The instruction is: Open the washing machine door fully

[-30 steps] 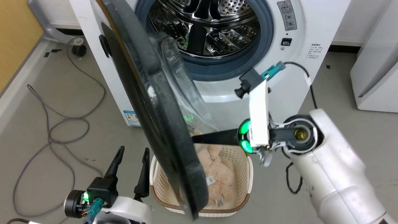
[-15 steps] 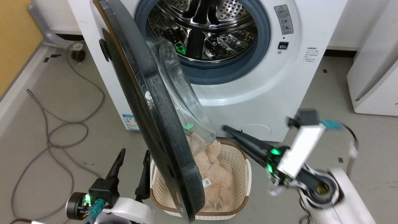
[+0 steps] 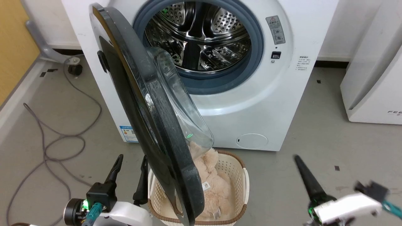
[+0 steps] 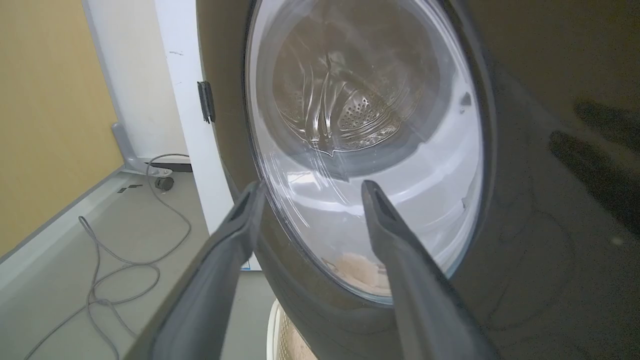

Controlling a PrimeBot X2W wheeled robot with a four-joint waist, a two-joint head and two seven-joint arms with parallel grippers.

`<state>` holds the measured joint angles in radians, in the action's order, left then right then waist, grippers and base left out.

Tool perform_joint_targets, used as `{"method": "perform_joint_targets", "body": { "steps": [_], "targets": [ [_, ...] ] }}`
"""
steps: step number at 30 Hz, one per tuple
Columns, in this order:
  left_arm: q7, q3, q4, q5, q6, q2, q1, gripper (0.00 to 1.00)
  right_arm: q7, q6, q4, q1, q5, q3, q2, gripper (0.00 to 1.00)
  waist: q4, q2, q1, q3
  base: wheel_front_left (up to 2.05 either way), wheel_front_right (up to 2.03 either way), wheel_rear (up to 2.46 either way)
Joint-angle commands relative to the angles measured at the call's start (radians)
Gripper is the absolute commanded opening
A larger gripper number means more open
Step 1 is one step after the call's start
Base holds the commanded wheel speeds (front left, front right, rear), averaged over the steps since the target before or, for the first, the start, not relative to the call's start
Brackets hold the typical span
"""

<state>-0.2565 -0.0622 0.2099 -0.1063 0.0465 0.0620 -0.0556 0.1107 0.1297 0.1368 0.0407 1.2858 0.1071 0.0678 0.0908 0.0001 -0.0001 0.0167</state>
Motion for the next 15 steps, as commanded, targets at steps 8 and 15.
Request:
{"method": "perform_joint_targets", "body": {
  "steps": [8, 15],
  "targets": [
    [-0.005, 0.012, 0.004, -0.004, -0.002, 0.000, 0.027, 1.00, -0.273, 0.001, 0.076, -0.076, -0.369, -0.120, 0.011, 1.00, -0.018, -0.0001, 0.0001, -0.008, 0.00, 0.00, 0.00],
    [-0.005, 0.020, 0.007, -0.004, -0.002, 0.000, 0.032, 1.00, -0.349, 0.001, 0.004, -0.074, -0.843, -0.294, -0.004, 1.00, -0.028, -0.0001, 0.0001, -0.013, 0.00, 0.00, 0.00]
  ]
}}
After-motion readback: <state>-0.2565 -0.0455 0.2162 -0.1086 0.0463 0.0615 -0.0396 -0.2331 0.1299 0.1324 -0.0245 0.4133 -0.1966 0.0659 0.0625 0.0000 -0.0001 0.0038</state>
